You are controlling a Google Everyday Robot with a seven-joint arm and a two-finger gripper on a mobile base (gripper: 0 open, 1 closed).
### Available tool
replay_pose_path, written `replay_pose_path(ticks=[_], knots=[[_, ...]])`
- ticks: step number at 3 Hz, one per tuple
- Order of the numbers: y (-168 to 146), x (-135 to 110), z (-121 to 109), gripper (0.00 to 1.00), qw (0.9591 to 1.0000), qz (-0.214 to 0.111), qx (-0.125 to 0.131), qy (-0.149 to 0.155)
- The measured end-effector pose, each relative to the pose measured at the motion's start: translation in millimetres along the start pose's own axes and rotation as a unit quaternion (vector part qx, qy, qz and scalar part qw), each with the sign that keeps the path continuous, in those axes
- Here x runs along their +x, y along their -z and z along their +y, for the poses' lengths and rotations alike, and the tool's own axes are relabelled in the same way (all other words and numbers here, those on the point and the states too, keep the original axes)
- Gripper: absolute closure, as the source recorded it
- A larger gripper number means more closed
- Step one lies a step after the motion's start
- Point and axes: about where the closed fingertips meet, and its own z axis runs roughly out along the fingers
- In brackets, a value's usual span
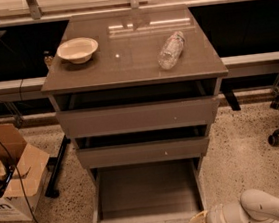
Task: Close bottom drawer
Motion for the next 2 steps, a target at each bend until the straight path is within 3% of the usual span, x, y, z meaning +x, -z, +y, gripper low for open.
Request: replay_pose_path(ticks=[2], knots=[[-40, 58, -45, 1.0, 0.9977, -0.032, -0.016, -0.058]])
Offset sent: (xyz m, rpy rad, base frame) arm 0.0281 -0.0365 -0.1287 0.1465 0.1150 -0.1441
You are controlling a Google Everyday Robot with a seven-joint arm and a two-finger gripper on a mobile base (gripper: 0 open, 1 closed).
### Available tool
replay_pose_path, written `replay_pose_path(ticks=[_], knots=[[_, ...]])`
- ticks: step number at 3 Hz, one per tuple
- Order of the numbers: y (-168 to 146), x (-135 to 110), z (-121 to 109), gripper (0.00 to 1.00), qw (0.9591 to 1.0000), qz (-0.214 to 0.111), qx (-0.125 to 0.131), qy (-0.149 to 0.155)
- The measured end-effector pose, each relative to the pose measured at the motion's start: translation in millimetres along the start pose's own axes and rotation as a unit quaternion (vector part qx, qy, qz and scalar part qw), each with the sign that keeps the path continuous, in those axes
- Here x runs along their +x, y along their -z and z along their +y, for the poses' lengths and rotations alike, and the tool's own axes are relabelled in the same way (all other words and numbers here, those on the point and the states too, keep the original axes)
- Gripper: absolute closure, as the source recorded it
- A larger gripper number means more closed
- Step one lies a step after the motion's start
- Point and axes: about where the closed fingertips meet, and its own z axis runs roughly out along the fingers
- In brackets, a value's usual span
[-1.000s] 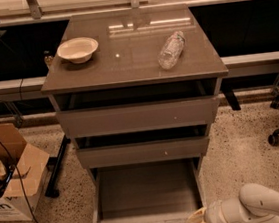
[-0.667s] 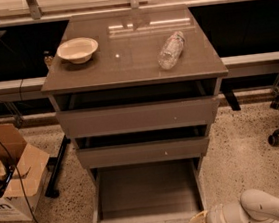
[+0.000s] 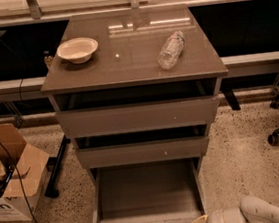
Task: Close bottom drawer
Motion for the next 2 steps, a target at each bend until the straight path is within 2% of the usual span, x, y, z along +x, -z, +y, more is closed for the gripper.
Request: replay_pose_path(ticks=[1, 2], knots=[[-4, 4, -13, 1.0, 0.9999, -0.008, 0.004, -0.005], [-17, 12, -14, 1.0, 0.9999, -0.005, 0.016, 0.0]])
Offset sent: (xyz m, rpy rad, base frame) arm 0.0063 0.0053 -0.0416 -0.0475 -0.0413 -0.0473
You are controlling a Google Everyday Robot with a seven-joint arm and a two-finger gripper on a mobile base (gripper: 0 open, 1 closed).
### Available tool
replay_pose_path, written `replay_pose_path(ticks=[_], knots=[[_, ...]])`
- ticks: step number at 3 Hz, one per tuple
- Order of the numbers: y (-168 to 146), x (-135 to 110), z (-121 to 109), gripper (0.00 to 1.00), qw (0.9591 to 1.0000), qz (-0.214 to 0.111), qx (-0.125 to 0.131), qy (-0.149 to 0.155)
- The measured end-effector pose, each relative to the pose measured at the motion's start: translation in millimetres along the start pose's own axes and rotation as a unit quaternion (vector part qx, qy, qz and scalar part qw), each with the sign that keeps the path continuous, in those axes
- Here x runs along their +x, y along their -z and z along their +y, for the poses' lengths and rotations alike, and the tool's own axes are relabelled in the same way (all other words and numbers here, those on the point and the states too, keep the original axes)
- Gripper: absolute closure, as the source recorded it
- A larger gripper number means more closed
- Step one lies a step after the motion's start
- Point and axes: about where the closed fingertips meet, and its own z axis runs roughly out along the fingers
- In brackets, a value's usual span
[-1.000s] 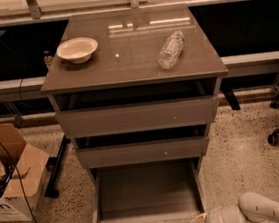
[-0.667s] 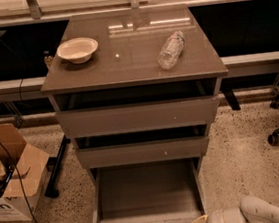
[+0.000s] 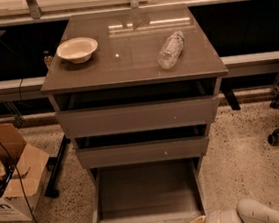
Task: Close bottom drawer
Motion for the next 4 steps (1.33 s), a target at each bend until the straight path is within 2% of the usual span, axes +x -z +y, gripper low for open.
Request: replay_pose_path(ticks=[1, 2, 3, 4], knots=[[-13, 17, -12, 1.0, 0.9998, 0.006, 0.017, -0.004], [-25, 27, -27, 1.0, 0.9994, -0.001, 0.035, -0.003], [-29, 23, -34, 1.0, 0.9991, -0.008, 0.041, 0.003], [-36, 7, -50, 1.0, 0.9982, -0.025, 0.048, 0.023]])
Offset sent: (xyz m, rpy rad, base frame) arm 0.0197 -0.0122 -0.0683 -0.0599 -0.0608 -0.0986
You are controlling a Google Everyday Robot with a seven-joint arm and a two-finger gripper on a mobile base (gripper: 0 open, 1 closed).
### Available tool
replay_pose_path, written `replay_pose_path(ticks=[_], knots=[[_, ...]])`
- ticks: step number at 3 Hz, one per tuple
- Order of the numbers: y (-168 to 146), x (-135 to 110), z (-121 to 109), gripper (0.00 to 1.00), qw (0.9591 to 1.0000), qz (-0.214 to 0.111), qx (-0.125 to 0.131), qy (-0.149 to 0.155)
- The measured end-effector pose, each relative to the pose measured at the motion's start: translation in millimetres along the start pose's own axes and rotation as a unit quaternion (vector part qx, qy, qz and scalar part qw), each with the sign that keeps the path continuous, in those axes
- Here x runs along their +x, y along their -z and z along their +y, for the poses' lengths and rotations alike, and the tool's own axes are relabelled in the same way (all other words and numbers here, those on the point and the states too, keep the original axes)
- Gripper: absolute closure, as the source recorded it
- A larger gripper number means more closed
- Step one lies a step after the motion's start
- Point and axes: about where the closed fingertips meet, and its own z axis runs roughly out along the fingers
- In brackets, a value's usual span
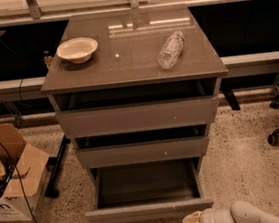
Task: Close bottom drawer
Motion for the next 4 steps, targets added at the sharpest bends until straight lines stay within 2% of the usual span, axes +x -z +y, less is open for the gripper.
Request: replay_pose_path(ticks=[1, 2, 3, 4], knots=[[0, 0, 0, 1.0, 1.0, 0.0, 0.0, 0.0], [-5, 1, -1, 1.0, 0.9998, -0.014, 0.011, 0.004], [-20, -13, -14, 1.0, 0.9973, -0.057, 0.036, 0.029], [-38, -37, -31, 1.0, 0.9923, -0.098, 0.052, 0.056]])
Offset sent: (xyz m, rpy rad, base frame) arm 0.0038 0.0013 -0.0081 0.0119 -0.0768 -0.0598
